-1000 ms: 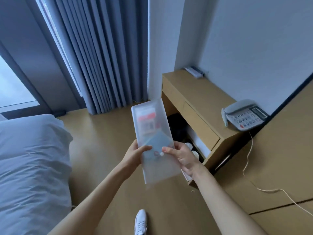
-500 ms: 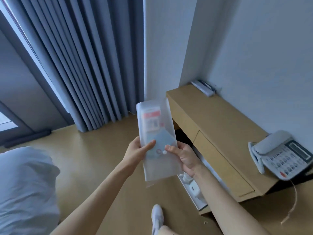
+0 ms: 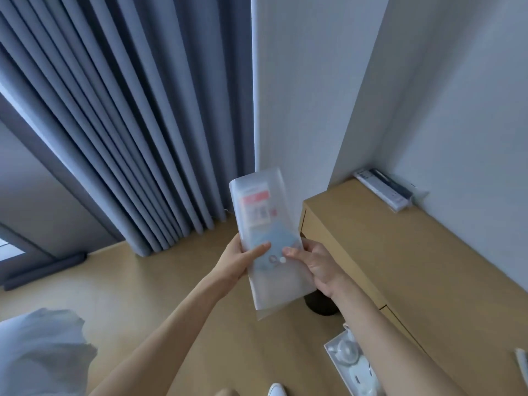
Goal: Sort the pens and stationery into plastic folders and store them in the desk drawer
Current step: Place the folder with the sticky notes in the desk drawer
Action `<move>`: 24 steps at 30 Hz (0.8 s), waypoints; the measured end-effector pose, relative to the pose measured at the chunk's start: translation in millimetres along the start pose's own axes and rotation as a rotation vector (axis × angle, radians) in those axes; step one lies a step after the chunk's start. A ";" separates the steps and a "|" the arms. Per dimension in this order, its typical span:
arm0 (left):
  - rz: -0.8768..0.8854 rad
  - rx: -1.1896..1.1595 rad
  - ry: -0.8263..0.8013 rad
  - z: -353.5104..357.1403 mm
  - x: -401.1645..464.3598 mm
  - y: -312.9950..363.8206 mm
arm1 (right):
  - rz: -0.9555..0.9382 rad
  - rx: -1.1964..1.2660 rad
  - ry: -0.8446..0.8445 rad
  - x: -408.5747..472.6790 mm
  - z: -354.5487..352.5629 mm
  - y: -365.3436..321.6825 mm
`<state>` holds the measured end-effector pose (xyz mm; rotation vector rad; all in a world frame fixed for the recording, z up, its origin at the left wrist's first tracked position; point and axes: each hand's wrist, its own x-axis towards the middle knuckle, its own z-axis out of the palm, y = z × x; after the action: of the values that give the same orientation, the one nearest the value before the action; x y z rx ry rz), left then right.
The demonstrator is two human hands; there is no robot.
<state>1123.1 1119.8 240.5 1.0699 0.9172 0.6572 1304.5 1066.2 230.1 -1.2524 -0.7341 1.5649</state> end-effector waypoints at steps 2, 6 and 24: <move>-0.006 0.007 -0.031 -7.4 24.1 5.4 | -0.007 0.009 0.024 20.1 -2.9 -5.1; -0.047 0.033 -0.114 -24.4 76.3 19.3 | -0.026 0.042 0.100 56.8 -3.3 -15.7; 0.007 0.135 -0.204 -56.6 193.5 41.8 | -0.120 0.197 0.449 125.3 0.0 -15.4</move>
<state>1165.7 1318.9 209.9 1.2372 0.7888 0.4869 1308.5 1188.0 197.4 -1.3219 -0.3500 1.1673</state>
